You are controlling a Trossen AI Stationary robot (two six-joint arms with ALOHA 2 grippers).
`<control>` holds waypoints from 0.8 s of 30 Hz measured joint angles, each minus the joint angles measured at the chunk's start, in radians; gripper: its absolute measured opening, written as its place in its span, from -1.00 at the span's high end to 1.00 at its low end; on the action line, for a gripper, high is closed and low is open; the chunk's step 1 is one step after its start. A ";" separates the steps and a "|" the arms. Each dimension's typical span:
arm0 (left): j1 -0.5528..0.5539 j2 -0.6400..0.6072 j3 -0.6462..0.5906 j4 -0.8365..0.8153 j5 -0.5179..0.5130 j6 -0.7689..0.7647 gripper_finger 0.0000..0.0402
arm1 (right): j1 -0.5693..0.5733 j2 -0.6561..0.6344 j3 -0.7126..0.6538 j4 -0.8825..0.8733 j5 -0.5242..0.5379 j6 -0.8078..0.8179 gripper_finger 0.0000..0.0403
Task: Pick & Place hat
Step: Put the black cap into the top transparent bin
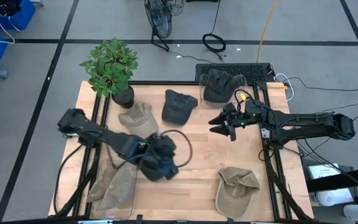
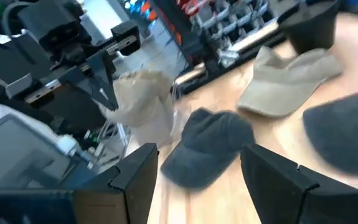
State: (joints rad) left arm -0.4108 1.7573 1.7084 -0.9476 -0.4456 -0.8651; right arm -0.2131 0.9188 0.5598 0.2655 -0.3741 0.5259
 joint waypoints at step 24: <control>0.198 -0.230 -0.624 0.801 0.218 0.423 0.99 | 0.152 0.003 0.000 0.025 0.118 0.008 -0.05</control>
State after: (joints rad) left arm -0.2127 1.5269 1.0841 -0.1463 -0.2278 -0.4426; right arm -0.0612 0.9216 0.5601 0.2907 -0.2559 0.5344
